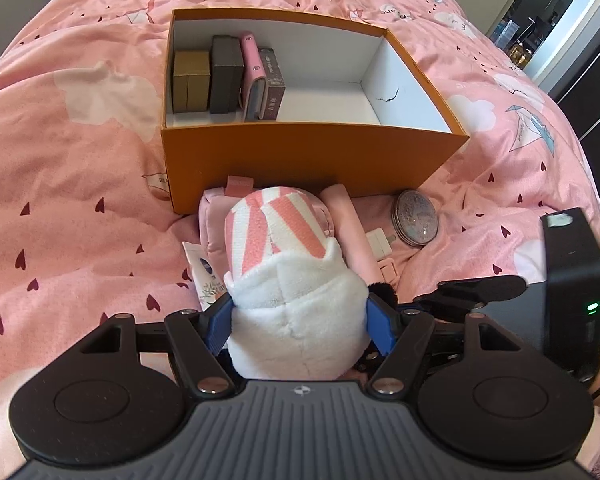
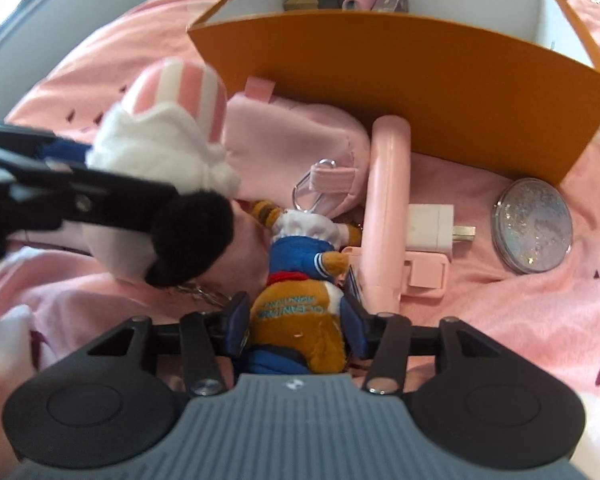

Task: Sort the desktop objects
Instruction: 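Lift both plushes and carry them over the orange box with both tools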

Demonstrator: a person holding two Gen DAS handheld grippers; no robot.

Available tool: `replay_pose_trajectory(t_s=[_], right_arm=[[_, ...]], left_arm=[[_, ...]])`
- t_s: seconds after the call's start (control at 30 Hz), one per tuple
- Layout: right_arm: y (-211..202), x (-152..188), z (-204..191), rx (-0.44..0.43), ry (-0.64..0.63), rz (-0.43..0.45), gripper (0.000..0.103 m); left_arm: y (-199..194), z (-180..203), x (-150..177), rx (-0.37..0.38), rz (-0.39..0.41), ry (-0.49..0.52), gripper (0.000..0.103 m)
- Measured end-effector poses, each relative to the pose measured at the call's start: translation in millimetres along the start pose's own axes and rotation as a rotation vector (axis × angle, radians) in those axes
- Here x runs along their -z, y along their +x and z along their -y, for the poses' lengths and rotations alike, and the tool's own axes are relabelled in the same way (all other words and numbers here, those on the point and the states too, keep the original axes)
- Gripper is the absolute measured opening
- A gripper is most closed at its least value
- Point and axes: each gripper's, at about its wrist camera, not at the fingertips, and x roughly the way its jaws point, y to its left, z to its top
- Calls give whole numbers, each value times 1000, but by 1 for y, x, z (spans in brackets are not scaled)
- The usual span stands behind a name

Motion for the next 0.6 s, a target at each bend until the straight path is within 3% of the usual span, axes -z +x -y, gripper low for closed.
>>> replay_pose_trajectory(t_s=[0.1, 0.23, 0.6], right_arm=[[13, -2, -3, 14, -24, -22, 58], [12, -1, -5, 39, -39, -12, 47], [-42, 6, 8, 15, 40, 134, 42]], left_arm=[[0, 0, 0, -3, -2, -2, 79], [-1, 0, 0, 3, 4, 3, 79], [-36, 8, -11, 112, 107, 17, 79]])
